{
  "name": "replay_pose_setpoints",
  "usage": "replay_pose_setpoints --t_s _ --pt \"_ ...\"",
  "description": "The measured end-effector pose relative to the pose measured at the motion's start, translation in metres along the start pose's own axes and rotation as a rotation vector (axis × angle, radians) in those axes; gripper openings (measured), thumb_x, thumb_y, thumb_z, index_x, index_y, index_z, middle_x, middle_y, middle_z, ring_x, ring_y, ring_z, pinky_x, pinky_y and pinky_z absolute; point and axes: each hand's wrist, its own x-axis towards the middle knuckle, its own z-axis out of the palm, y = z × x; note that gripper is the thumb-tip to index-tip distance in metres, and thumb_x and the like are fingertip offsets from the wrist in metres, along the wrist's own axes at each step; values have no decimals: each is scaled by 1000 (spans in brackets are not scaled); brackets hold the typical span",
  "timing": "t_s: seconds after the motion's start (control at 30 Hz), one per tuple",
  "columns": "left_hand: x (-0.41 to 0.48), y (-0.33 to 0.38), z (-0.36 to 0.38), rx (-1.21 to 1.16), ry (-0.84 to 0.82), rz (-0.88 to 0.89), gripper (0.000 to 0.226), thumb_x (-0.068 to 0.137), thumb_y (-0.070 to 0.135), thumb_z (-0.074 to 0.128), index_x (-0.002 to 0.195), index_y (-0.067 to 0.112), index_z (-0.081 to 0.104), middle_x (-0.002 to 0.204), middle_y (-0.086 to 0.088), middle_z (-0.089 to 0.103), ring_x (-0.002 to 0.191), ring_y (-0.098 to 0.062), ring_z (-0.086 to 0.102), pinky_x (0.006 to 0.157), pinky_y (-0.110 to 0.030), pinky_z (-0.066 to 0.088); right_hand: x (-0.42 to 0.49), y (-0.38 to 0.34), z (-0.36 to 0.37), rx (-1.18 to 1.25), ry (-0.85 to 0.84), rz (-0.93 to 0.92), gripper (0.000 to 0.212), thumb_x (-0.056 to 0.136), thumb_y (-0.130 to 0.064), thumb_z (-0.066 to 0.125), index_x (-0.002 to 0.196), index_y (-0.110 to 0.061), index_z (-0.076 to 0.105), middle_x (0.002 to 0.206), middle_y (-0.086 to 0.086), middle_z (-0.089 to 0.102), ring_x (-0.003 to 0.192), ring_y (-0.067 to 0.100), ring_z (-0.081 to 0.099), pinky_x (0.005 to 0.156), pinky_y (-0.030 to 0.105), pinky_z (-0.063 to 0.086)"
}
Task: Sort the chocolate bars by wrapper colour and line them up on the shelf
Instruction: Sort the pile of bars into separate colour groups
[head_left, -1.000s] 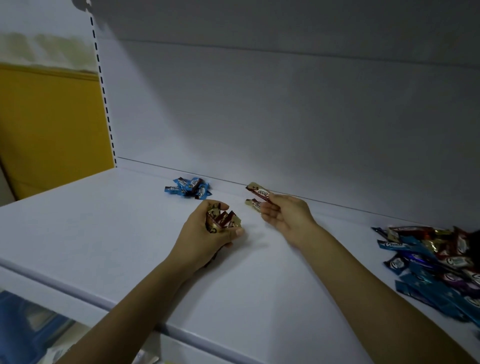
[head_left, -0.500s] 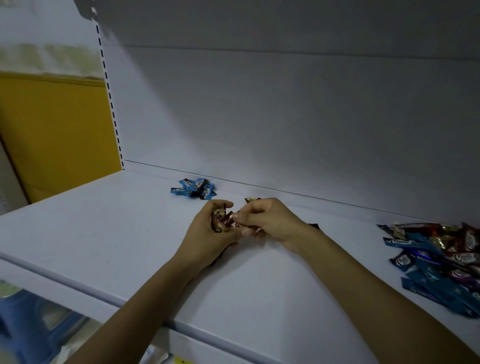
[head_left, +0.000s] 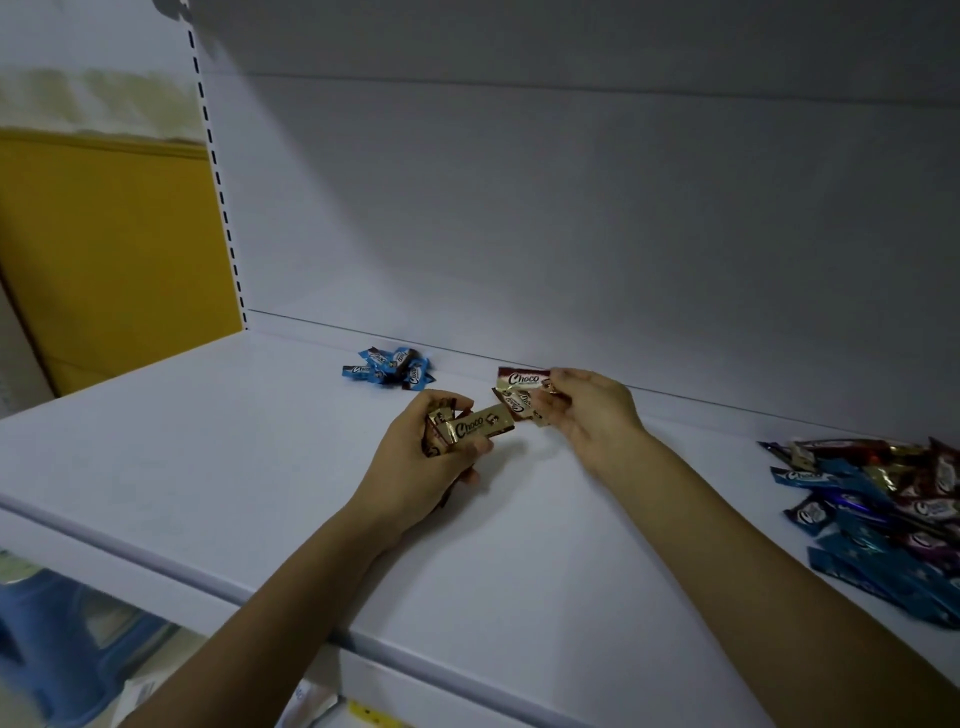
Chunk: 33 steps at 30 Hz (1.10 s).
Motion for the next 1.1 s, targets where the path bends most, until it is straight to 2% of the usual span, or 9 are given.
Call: replay_pose_setpoints --t_s 0.1,0.2,0.37,0.4,0.43,0.53,0.67,0.87,1.1 --pt "0 0 1 8 -1 6 29 84 10 71 105 23 55 93 -7 72 53 -10 61 40 -22 41 5 0 -4 44 -31 67 4 90 8 53 89 4 56 84 19 62 70 24 69 68 27 59" --pt "-1 0 2 16 4 12 29 84 10 70 105 23 55 92 -10 72 52 -10 60 40 -22 41 2 4 -1 -97 -59 30 34 93 -2 55 125 -4 46 98 15 59 76 21 67 70 28 57" --pt "-2 0 3 22 38 20 28 85 12 70 106 22 54 75 -3 70 45 -7 56 39 -21 40 -9 18 -5 -1267 -60 -671 41 97 -25 51 137 -19 48 141 4 47 123 20 48 99 32 40" --pt "-2 0 3 20 53 22 28 85 12 70 106 22 54 67 0 69 43 -6 54 39 -19 39 -11 20 -4 -1349 -93 -769 38 98 -26 49 135 -18 52 142 3 46 128 19 44 100 31 37" --pt "-2 1 3 13 69 25 27 85 11 70 106 20 54 61 2 67 40 -5 52 38 -18 38 -13 21 -3 -1319 -153 -783 34 98 -28 48 128 -16 58 137 5 52 125 21 47 97 30 39" --pt "-1 2 2 -30 105 35 26 86 8 68 106 16 54 56 5 65 38 -4 51 37 -16 36 -25 11 9 -740 -413 -332 33 94 -42 52 95 -15 71 91 9 73 79 19 69 63 18 47" --pt "-2 2 1 -30 84 30 29 85 10 70 107 18 53 57 4 65 40 -4 52 37 -17 38 -25 7 8 -670 -416 -266 11 87 -22 68 78 -16 69 62 -8 63 47 6 51 46 18 43" --pt "-2 -1 0 -75 50 -25 39 83 13 73 111 31 52 83 8 71 69 -12 71 48 -15 46 -15 -3 1 -198 -70 -42 9 90 -6 61 82 -5 60 59 6 58 40 10 53 44 22 51" --pt "-4 3 3 -4 1 14 56 84 16 72 130 33 45 91 3 66 62 -6 67 52 -15 47 -15 -2 1 -200 -142 92 15 93 -13 58 95 3 59 74 15 71 62 21 70 53 29 57"
